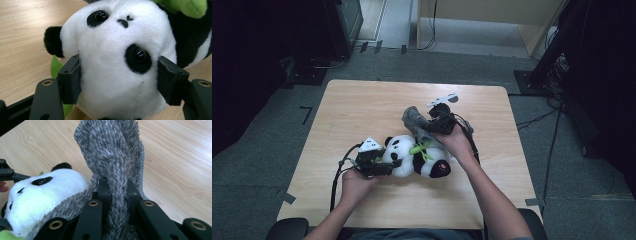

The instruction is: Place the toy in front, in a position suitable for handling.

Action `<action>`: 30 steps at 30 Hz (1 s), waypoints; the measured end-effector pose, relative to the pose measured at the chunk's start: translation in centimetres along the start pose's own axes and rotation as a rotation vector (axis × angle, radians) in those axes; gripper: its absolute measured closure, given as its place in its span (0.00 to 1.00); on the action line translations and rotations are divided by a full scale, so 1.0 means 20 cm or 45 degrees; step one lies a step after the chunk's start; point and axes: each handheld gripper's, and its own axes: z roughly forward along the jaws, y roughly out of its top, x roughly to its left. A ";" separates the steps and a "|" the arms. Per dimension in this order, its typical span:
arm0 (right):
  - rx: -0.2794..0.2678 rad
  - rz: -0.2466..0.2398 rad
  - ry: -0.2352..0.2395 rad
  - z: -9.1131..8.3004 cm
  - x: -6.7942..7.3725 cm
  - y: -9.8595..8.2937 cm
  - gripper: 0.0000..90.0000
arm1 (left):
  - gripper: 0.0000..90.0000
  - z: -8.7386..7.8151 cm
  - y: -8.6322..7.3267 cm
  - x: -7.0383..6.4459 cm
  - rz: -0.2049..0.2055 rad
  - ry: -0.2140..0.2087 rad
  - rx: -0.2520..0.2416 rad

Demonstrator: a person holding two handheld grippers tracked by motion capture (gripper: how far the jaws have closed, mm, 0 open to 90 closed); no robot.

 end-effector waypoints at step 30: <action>-0.183 -0.136 0.207 -0.20 0.30 0.06 0.90 | 0.33 0.00 0.01 0.02 -0.022 -0.009 -0.034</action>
